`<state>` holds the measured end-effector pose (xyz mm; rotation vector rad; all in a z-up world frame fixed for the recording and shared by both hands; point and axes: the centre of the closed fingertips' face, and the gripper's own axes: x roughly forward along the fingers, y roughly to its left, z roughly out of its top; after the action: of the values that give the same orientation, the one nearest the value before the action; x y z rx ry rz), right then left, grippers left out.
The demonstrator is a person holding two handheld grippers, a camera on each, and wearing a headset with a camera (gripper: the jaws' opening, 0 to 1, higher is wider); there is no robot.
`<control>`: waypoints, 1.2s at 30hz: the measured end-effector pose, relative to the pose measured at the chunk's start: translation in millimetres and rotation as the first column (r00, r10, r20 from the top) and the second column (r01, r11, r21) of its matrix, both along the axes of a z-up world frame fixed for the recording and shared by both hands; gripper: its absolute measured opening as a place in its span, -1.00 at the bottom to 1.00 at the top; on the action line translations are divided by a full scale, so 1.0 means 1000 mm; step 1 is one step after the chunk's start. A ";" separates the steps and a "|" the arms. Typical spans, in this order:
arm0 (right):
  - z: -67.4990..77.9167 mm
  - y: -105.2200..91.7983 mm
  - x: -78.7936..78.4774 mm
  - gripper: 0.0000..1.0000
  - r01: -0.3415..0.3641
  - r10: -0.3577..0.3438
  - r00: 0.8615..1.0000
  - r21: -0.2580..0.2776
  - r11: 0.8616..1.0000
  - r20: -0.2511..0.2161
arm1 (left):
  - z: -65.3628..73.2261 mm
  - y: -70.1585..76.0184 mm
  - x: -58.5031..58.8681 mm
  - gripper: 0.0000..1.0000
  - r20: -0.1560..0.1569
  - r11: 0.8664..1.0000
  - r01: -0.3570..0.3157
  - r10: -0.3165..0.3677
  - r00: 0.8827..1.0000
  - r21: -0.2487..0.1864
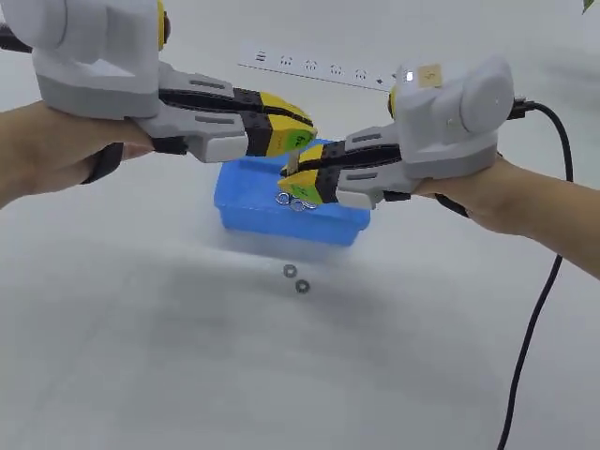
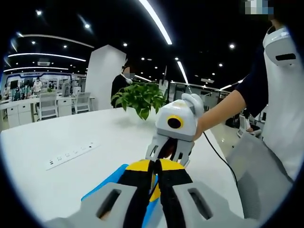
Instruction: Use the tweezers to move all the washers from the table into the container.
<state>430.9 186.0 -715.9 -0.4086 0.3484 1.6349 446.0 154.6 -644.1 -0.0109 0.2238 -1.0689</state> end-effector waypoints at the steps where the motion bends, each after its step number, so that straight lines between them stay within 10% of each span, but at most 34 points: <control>1: 0.000 0.000 0.000 -0.85 -0.001 0.001 1.000 0.000 1.000 0.001 | 0.001 -0.001 -0.002 -0.84 0.009 1.000 0.010 -0.010 1.000 0.009; 11: 0.001 0.000 0.001 -0.80 0.011 -0.012 1.000 0.005 1.000 0.023 | 0.001 -0.006 -0.003 -0.91 0.126 0.993 0.017 -0.031 0.991 0.113; 36: 0.014 -0.018 0.006 -0.22 0.142 -0.141 0.989 -0.008 0.990 0.033 | 0.022 -0.003 -0.007 -0.91 0.187 0.988 -0.054 0.026 0.982 0.143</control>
<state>436.8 168.2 -702.4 -0.4091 0.3537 1.4870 439.2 151.3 -621.9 0.2154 0.1343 -1.0042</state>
